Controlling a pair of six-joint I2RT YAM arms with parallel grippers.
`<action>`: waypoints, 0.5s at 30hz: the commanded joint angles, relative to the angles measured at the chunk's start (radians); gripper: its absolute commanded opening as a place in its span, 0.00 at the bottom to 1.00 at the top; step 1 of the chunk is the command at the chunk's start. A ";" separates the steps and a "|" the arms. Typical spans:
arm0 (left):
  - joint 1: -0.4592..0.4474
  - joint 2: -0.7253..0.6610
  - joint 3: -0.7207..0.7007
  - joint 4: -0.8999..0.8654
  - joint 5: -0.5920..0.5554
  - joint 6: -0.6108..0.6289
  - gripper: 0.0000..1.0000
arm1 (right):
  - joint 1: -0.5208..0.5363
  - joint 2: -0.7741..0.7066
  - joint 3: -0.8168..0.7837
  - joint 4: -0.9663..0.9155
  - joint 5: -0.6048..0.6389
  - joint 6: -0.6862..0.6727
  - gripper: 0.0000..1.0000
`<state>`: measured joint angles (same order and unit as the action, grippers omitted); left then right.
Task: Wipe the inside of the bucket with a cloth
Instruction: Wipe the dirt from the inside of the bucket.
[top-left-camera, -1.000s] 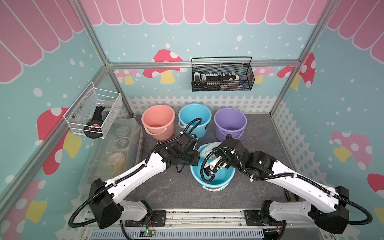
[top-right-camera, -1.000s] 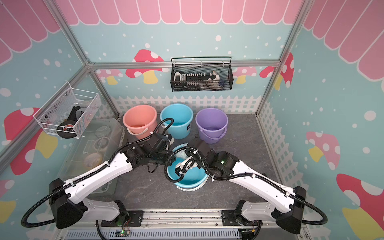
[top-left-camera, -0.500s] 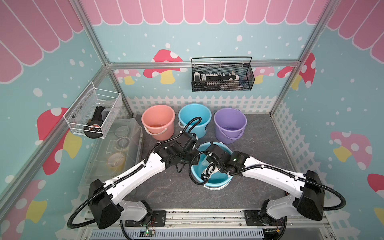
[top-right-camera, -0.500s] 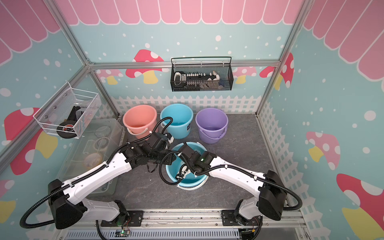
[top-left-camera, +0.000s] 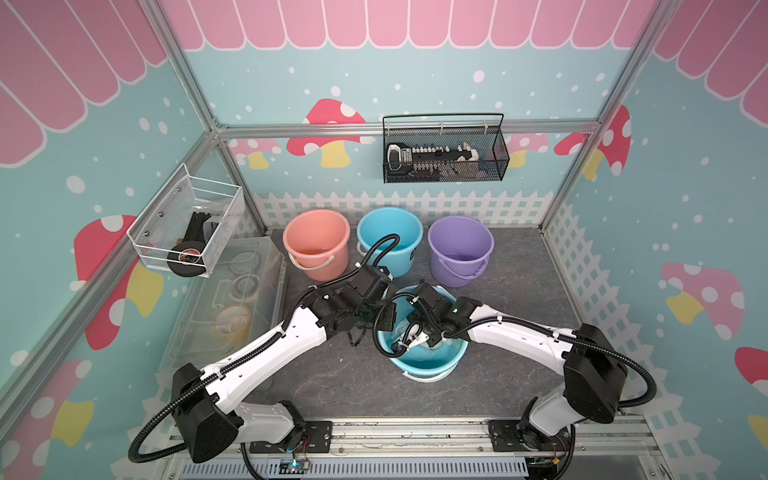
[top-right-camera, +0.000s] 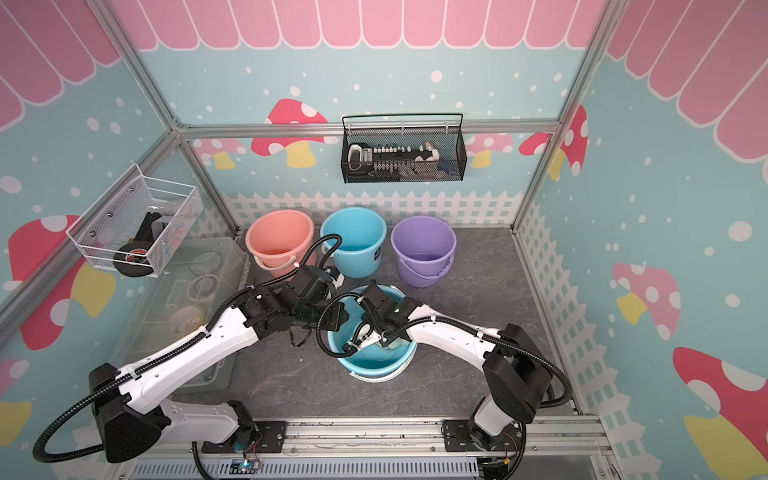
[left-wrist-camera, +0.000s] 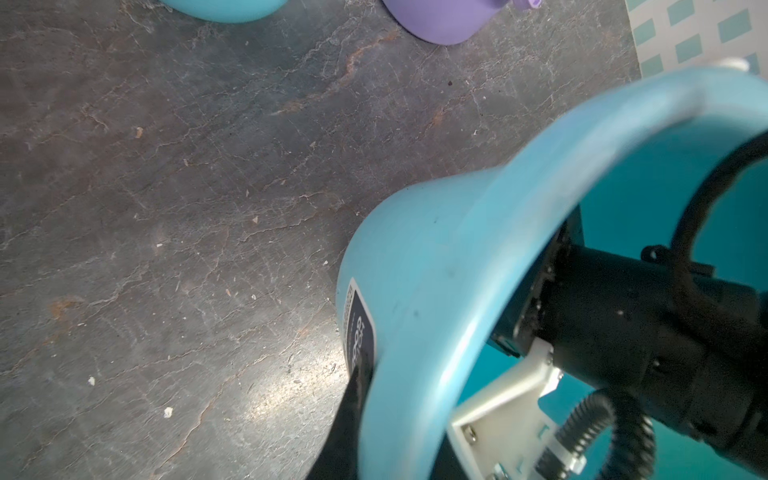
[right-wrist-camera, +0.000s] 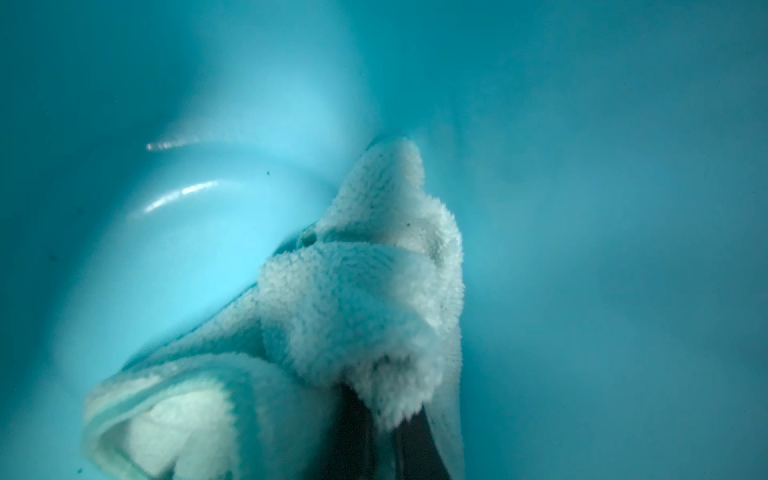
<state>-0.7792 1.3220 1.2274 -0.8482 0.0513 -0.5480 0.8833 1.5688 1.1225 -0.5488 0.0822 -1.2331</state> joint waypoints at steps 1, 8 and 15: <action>0.005 -0.030 0.000 0.066 -0.018 -0.029 0.00 | 0.000 -0.029 0.063 -0.116 -0.062 0.082 0.00; 0.004 -0.010 -0.011 0.065 -0.053 -0.025 0.00 | 0.020 -0.131 0.206 -0.391 0.006 0.150 0.00; 0.005 0.012 -0.003 0.066 -0.054 -0.021 0.00 | 0.054 -0.179 0.380 -0.647 0.017 0.250 0.00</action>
<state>-0.7792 1.3270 1.2217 -0.8150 0.0105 -0.5537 0.9241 1.4067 1.4448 -1.0264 0.1047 -1.0599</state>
